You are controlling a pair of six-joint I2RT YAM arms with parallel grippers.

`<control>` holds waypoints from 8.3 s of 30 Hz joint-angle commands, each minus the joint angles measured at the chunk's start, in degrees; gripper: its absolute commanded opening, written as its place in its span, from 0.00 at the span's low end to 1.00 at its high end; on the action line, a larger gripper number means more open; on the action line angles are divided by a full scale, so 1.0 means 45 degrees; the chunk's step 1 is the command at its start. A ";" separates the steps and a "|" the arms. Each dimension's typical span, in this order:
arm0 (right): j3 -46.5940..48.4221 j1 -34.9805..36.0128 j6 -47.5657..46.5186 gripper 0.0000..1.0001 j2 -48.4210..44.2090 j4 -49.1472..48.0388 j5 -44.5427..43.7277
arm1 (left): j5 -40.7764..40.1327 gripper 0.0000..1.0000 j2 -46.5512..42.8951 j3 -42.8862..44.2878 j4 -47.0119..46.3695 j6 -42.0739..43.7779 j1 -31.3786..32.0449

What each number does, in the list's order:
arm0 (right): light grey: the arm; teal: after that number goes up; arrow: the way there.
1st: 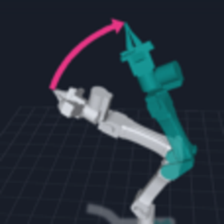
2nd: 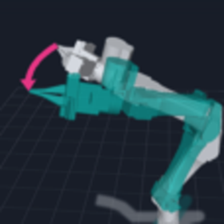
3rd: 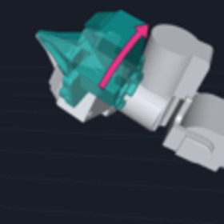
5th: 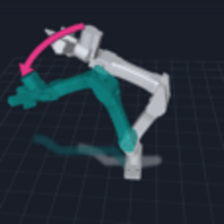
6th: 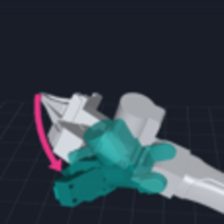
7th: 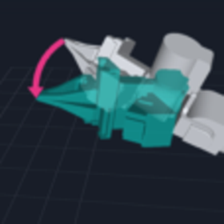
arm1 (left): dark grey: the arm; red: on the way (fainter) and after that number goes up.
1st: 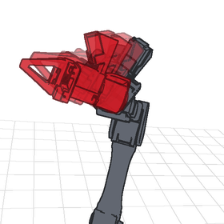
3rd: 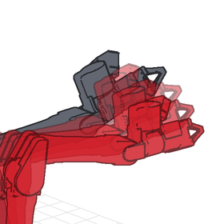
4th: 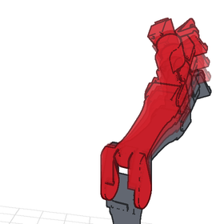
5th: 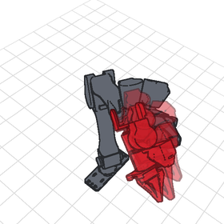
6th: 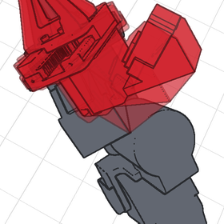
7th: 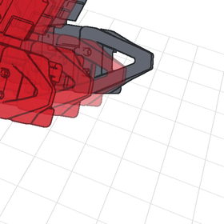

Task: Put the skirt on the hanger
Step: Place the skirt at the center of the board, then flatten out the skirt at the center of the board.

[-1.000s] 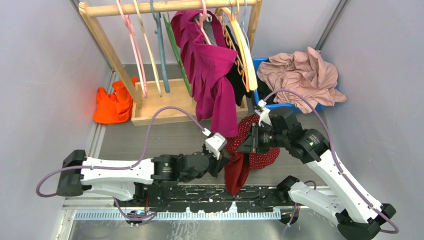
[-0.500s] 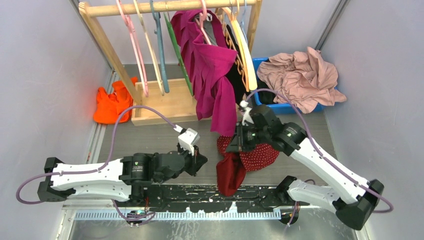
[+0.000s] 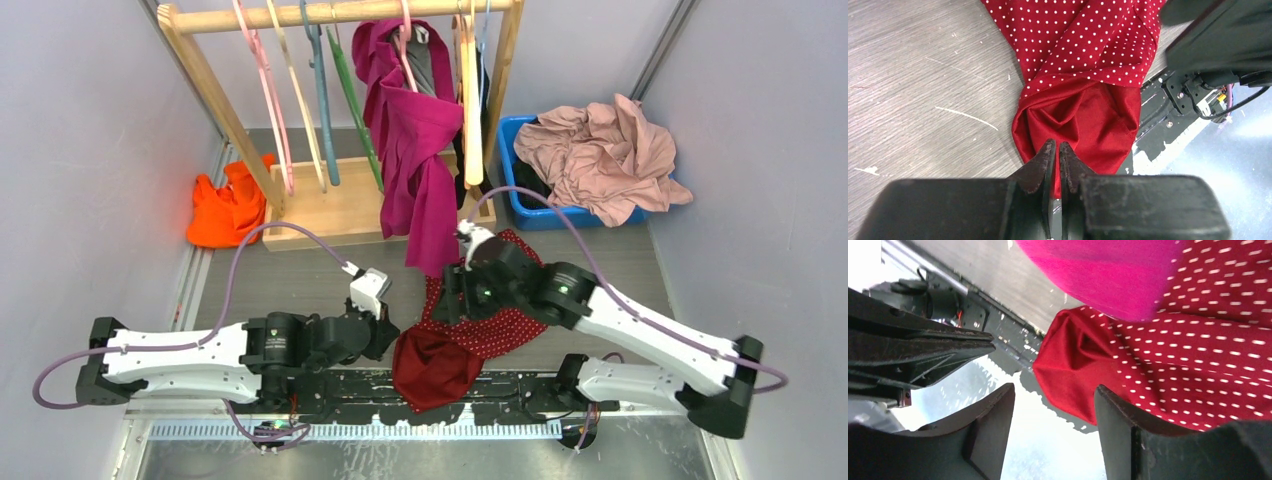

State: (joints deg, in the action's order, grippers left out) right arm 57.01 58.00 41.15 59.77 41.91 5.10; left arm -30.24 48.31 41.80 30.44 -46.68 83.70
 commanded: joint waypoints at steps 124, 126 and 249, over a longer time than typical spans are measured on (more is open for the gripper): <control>0.1649 0.4685 0.4499 0.08 -0.5263 0.8776 -1.4027 | 0.6745 0.03 0.8843 -0.0649 -0.9530 0.0978 0.0926; 0.1725 0.4674 0.4443 0.08 -0.5292 0.8773 -1.4017 | 0.6262 0.00 0.8527 -0.0477 -0.8629 0.0994 0.0931; -0.4361 -0.8887 -0.1742 0.46 0.4269 -0.4826 0.0202 | 0.5950 0.27 0.8866 0.1162 -0.3554 0.0715 -0.8030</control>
State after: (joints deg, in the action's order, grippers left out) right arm 37.19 18.20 34.06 77.62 23.70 5.52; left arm -5.43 88.68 47.37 18.90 -43.42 47.59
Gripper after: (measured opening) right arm 0.573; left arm 0.369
